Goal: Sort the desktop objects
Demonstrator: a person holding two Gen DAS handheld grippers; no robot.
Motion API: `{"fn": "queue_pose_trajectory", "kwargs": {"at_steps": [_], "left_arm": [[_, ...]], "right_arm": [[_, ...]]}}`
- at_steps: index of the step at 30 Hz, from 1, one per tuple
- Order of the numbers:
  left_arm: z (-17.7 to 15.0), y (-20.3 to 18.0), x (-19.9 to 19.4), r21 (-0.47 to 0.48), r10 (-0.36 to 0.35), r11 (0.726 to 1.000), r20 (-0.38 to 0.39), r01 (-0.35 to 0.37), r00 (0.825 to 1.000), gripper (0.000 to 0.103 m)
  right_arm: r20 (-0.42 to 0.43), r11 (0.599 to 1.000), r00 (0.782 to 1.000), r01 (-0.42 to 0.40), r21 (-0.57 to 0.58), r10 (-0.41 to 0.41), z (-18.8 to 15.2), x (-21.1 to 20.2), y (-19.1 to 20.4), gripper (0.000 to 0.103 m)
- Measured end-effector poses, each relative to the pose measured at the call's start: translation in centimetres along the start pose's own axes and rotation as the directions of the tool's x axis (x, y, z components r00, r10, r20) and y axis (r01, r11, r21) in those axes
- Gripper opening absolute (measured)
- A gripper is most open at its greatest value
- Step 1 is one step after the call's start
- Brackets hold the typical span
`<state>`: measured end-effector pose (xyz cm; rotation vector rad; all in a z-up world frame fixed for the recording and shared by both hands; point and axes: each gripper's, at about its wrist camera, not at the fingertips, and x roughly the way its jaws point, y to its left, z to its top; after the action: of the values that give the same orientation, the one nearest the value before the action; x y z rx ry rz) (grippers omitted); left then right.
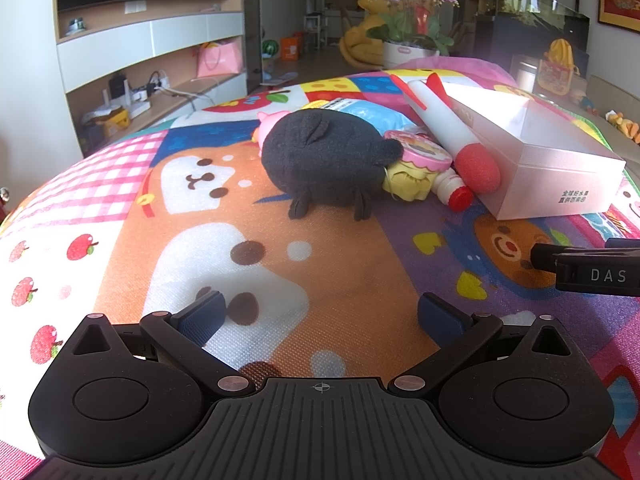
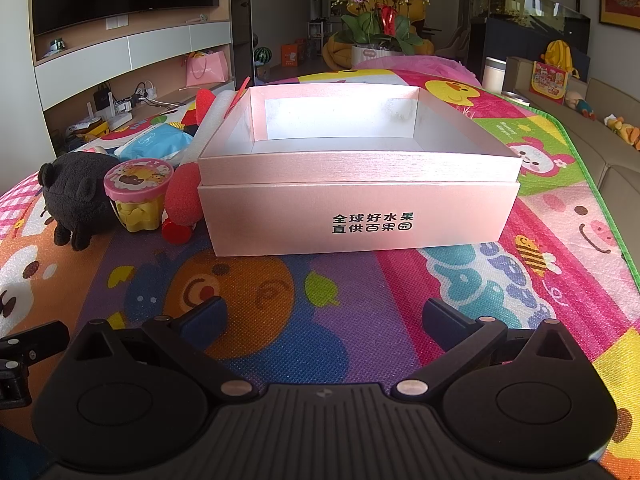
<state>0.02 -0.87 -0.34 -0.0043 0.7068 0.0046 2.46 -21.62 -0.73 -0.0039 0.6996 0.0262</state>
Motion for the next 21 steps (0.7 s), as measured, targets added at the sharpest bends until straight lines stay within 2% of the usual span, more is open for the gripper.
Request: {"fn": "queue_pose_trajectory", "kwargs": {"at_steps": [11, 14, 17, 21], "left_arm": [[0.0, 0.0, 0.1, 0.0, 0.002, 1.0, -0.001, -0.002, 1.0, 0.103], [-0.1, 0.0, 0.1, 0.0, 0.003, 1.0, -0.002, -0.003, 1.0, 0.103], [-0.1, -0.1, 0.1, 0.004, 0.002, 1.0, -0.005, -0.002, 1.0, 0.103], [0.1, -0.1, 0.2, 0.012, 0.003, 1.0, -0.019, -0.003, 1.0, 0.103]], "right_arm": [[-0.002, 1.0, 1.0, 0.018, -0.014, -0.018, 0.3, 0.4, 0.6, 0.103], [-0.004, 1.0, 1.0, 0.001, 0.004, -0.001, 0.3, 0.3, 0.2, 0.103], [-0.05, 0.999, 0.998, -0.04, -0.018, 0.039, 0.3, -0.3, -0.4, 0.103], [-0.091, 0.998, 0.995, -0.042, -0.043, 0.038, 0.0, -1.2, -0.6, 0.103]]}}
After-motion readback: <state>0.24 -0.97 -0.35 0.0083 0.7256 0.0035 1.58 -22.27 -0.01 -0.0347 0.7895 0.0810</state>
